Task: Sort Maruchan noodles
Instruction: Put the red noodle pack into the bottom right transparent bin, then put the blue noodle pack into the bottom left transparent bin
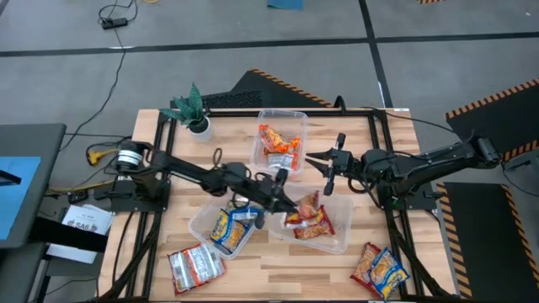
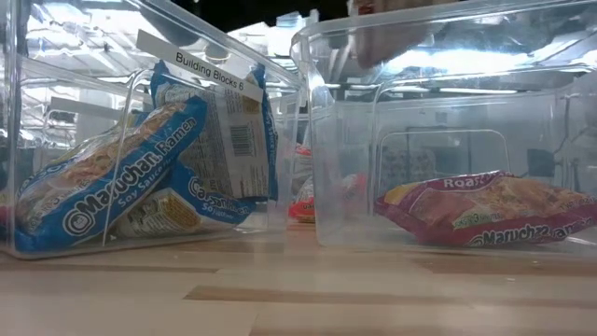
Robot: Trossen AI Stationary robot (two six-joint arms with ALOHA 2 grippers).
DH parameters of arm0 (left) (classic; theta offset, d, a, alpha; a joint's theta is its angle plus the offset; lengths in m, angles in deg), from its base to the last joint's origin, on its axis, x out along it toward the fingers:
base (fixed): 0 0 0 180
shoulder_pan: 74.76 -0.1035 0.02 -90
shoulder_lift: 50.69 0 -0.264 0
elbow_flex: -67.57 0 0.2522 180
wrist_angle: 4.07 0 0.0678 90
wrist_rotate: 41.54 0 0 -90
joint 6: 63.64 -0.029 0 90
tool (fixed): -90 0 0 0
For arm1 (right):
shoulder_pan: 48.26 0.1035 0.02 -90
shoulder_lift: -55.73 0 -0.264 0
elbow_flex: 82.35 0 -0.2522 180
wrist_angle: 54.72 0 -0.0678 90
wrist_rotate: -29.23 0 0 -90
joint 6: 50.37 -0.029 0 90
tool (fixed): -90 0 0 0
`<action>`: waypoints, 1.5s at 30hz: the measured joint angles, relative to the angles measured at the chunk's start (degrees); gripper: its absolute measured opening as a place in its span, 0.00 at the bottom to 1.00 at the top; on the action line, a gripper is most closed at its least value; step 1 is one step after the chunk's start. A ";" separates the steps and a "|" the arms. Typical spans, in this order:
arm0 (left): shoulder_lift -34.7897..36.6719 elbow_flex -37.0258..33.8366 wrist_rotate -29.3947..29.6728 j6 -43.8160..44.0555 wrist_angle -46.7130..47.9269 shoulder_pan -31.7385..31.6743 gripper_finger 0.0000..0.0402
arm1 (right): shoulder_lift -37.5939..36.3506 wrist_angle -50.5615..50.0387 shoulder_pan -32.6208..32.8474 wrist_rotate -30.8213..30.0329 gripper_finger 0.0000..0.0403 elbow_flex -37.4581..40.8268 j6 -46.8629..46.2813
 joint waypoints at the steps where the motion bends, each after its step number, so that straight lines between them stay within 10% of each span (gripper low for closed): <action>1: -0.32 0.73 0.24 -0.13 0.90 -0.06 0.04 | 0.00 -0.02 0.00 -0.01 0.22 0.00 0.01; 17: 2.01 1.19 -4.33 4.84 10.38 -3.35 0.42 | 0.00 -0.17 0.00 0.00 0.22 0.00 1.33; 21: 10.32 1.12 -8.49 3.27 23.07 -6.06 0.44 | 0.00 -0.49 0.34 0.00 0.22 0.00 1.31; 25: 21.24 -3.83 0.68 -2.41 31.01 -6.65 0.44 | 0.00 -1.60 1.28 0.00 0.22 0.00 1.33; 37: 56.86 -38.05 16.50 -3.80 14.30 -4.27 0.43 | -0.02 -1.72 1.64 0.00 0.22 0.00 0.72; 45: 72.55 -42.66 18.33 -5.29 19.74 -4.17 0.43 | -0.02 -1.92 1.57 0.00 0.22 0.00 -0.94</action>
